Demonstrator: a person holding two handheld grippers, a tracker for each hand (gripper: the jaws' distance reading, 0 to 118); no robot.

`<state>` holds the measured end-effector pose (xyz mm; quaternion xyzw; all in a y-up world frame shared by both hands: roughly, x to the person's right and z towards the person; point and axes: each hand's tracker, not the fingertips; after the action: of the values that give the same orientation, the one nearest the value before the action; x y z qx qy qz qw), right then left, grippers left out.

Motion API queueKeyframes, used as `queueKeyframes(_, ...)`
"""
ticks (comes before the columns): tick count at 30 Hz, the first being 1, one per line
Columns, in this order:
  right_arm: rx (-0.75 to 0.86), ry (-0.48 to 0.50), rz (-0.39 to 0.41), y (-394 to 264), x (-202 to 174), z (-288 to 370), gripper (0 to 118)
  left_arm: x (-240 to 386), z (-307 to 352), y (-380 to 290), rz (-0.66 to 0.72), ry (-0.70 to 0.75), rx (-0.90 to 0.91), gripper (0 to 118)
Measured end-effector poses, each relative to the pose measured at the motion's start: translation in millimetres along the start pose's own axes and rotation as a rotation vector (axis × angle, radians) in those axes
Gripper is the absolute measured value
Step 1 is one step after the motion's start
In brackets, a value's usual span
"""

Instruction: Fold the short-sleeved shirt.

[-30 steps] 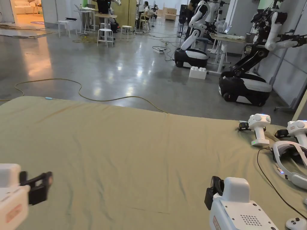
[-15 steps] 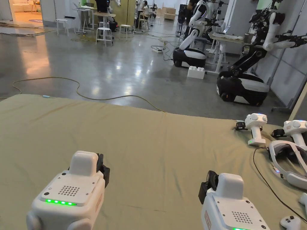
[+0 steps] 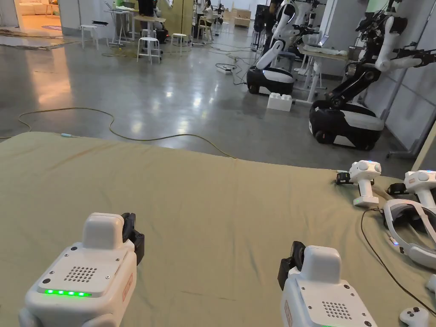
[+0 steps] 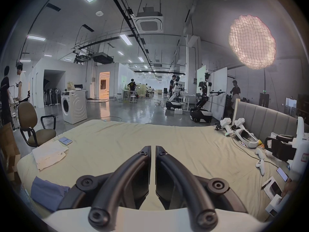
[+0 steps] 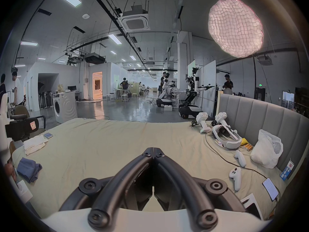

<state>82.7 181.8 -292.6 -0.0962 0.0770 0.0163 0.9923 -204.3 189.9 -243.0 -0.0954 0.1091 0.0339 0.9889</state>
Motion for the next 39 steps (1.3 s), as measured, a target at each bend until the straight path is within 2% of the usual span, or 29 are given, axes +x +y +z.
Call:
queueKeyframes(17, 0.006, -0.001, 0.003, 2.5, -9.0, 7.3, 0, -18.5, 0.1, -3.4, 0.012, 0.009, -0.029, 9)
queueKeyframes(20, 0.007, -0.002, 0.004, 1.7, -8.9, 7.0, 0, -19.4, 3.7, -3.7, 0.018, 0.014, -0.025, 13)
queueKeyframes(21, 0.01, -0.004, 0.005, 1.6, -9.1, 6.6, 0, -19.5, 4.1, -3.4, 0.016, 0.011, -0.026, 17)
queueKeyframes(22, 0.008, -0.011, 0.008, 2.1, -9.6, 5.9, 5, -19.3, 4.1, -3.4, 0.012, 0.01, -0.027, 23)
queueKeyframes(23, 0.007, -0.013, 0.008, 2.0, -9.6, 5.3, 16, -19.0, 4.1, -3.2, 0.009, 0.01, -0.028, 31)
queueKeyframes(25, 0.01, -0.018, 0.007, 2.4, -9.4, 4.6, 54, -19.9, 3.6, -3.5, 0.006, 0.007, -0.033, 59)
queueKeyframes(26, 0.009, -0.019, 0.005, 2.9, -9.5, 4.0, 60, -20.0, 3.6, -3.3, 0.011, 0.001, -0.035, 63)
queueKeyframes(29, 0.005, -0.018, 0.002, 2.9, -7.9, 1.3, 75, -19.8, 5.6, -2.0, 0.035, -0.021, -0.037, 68)
queueKeyframes(32, 0.001, -0.039, -0.007, 2.2, -5.4, -0.6, 83, -18.4, 5.8, -1.0, 0.035, -0.015, -0.047, 76)
queueKeyframes(34, 0.005, -0.055, -0.023, 2.3, -2.6, -0.9, 95, -16.6, 5.4, -0.8, 0.022, -0.006, -0.049, 76)
queueKeyframes(39, 0.019, -0.076, -0.07, 5.3, 4.5, 0.3, 99, -20.4, -1.1, -2.2, 0.03, -0.018, -0.039, 76)
